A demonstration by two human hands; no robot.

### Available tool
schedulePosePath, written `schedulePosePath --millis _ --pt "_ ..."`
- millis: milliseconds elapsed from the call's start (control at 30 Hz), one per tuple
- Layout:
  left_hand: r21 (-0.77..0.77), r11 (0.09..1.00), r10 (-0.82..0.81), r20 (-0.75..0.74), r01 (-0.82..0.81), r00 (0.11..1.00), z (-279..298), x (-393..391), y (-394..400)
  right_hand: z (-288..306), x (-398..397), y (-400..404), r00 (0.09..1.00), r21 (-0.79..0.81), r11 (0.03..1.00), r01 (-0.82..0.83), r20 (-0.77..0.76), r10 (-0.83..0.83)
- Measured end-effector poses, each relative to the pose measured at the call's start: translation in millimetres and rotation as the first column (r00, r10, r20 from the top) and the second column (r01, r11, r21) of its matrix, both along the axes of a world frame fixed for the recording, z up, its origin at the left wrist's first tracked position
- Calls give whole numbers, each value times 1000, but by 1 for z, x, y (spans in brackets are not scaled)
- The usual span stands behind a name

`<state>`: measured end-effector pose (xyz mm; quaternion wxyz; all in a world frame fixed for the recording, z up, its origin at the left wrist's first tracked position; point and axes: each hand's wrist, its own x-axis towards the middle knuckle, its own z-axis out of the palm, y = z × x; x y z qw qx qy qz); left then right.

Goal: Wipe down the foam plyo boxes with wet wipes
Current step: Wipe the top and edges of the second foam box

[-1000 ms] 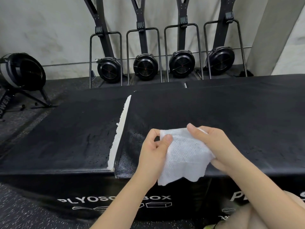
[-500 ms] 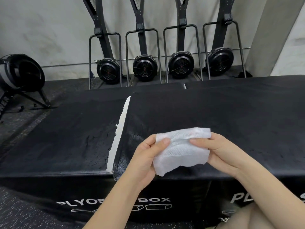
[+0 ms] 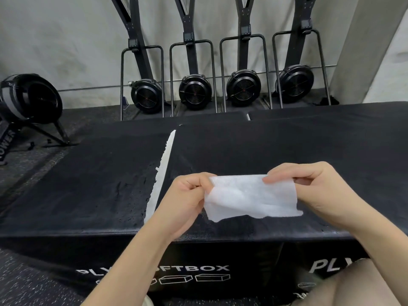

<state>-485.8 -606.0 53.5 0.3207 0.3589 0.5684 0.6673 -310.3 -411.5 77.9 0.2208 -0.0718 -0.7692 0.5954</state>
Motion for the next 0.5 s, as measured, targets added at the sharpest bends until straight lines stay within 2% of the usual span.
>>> schedulePosePath --millis 67,167,333,400,500 --pt "-10 1000 5 -39 -5 999 0 0 0 1 2 3 1000 67 998 -7 3 6" --pt "-36 999 12 -68 -14 998 -1 0 2 2 4 6 1000 66 998 -21 18 20" --pt "-66 996 50 -21 -52 999 2 1 3 0 3 7 999 120 993 6 52 -12" --pt "-65 996 54 18 -53 998 2 2 3 -3 1 8 999 63 998 20 47 -23" --pt "-61 997 61 70 -57 996 2 4 0 -5 -4 5 999 -149 988 -35 -24 32"
